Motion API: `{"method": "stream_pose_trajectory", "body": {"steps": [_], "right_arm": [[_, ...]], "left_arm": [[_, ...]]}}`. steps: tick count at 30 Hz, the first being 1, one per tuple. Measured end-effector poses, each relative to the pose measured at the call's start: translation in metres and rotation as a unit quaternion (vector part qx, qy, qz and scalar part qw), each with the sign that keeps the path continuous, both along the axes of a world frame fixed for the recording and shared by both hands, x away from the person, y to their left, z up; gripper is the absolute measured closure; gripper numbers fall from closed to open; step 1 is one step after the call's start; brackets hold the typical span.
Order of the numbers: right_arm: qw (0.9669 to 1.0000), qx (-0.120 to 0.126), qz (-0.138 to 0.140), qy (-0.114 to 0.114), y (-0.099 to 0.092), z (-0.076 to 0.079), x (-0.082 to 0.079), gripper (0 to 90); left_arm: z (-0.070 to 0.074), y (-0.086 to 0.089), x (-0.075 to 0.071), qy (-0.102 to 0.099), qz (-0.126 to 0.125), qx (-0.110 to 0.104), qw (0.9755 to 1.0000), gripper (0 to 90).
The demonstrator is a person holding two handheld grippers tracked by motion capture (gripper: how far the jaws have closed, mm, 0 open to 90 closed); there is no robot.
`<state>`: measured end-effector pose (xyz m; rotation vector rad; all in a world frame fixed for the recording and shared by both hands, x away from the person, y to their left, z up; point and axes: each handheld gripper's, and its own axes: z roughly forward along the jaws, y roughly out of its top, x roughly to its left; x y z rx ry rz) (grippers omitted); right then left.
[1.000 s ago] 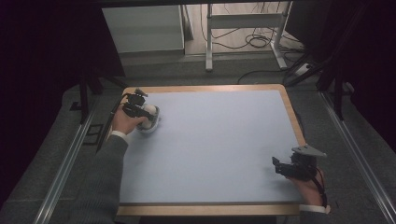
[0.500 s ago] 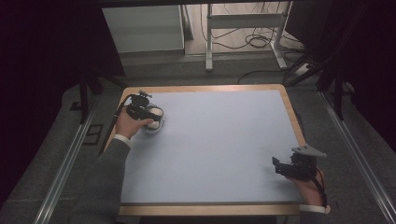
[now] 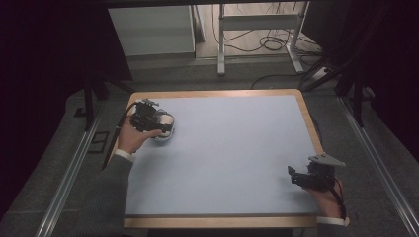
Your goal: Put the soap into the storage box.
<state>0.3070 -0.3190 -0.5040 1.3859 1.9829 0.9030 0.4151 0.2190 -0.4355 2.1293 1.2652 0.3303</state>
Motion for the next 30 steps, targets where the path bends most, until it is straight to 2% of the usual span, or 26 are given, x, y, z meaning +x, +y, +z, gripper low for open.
{"method": "stream_pose_trajectory", "body": {"steps": [2,6,10,14,17,21,26,30], "right_arm": [[1.0,0.0,0.0,0.0,0.0,0.0,0.0,8.6],[1.0,0.0,0.0,-0.001,0.0,0.001,-0.001,8.6],[1.0,0.001,-0.002,0.0,-0.001,0.0,0.0,8.6],[1.0,0.0,-0.001,0.0,-0.001,0.001,0.0,8.6],[1.0,0.0,-0.001,-0.002,-0.001,0.001,-0.001,8.6],[1.0,0.0,0.0,-0.003,-0.001,0.002,-0.001,8.6],[1.0,-0.002,0.002,-0.003,-0.001,0.002,-0.001,8.6],[1.0,-0.003,0.002,-0.003,0.0,0.002,-0.001,8.6]], "left_arm": [[-0.001,-0.001,-0.007,-0.001,-0.006,-0.003,1.0,28.2],[-0.004,-0.005,-0.022,-0.018,-0.022,-0.007,0.9996,28.2],[-0.007,-0.015,-0.036,-0.028,-0.052,-0.01,0.9982,27.4],[-0.014,-0.025,-0.05,-0.028,-0.076,-0.01,0.9967,26.4],[-0.022,-0.029,-0.059,-0.019,-0.092,-0.009,0.9955,24.7],[-0.035,-0.032,-0.071,-0.014,-0.095,-0.027,0.995,24.4],[-0.049,-0.033,-0.085,-0.01,-0.095,-0.027,0.995,23.9],[-0.055,-0.03,-0.093,-0.013,-0.092,-0.046,0.9946,24.0]]}}
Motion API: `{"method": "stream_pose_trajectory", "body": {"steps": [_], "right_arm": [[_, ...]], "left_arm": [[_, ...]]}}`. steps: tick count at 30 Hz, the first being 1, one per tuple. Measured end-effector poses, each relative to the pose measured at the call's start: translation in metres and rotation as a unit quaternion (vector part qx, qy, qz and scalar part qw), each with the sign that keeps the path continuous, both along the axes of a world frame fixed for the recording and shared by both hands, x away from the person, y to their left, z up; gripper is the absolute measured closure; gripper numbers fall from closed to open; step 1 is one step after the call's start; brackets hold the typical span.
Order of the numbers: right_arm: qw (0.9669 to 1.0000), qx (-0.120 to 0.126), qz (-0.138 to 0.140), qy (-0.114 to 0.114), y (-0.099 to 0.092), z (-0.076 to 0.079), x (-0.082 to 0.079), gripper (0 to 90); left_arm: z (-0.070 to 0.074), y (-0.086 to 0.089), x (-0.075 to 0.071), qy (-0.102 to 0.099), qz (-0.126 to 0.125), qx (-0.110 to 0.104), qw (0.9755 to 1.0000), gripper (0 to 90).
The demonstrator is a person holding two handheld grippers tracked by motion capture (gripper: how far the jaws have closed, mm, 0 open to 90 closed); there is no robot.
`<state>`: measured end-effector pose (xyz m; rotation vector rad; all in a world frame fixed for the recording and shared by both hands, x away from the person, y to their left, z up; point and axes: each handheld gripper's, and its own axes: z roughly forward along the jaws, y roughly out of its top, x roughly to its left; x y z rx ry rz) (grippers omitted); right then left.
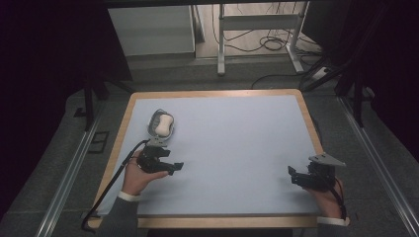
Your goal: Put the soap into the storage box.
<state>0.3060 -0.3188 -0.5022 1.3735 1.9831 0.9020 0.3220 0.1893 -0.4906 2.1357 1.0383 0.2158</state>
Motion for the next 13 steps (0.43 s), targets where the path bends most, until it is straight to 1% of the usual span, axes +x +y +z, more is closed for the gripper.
{"method": "stream_pose_trajectory", "body": {"steps": [2,5,7,11,13], "right_arm": [[1.0,0.0,0.0,-0.001,0.0005,-0.0001,0.0,8.6],[1.0,-0.002,0.002,-0.001,0.0012,-0.0003,0.0,8.6],[1.0,-0.002,0.001,-0.002,0.0018,0.0,-0.0001,8.6],[1.0,-0.002,0.003,-0.004,0.0028,0.0014,-0.0007,8.6],[1.0,-0.003,0.004,-0.005,0.0034,0.0021,-0.0007,8.6]], "left_arm": [[-0.0021,0.0014,-0.0017,0.001,0.003,-0.002,1.0,24.0],[-0.0045,0.004,-0.0034,-0.001,0.009,-0.011,0.9999,24.0],[-0.004,0.004,-0.0046,-0.005,0.009,-0.006,0.9999,23.9],[-0.0017,0.0067,-0.0052,-0.009,0.011,-0.011,0.9998,23.6],[-0.0031,0.0076,-0.0041,-0.007,0.013,-0.011,0.9998,23.4]]}}
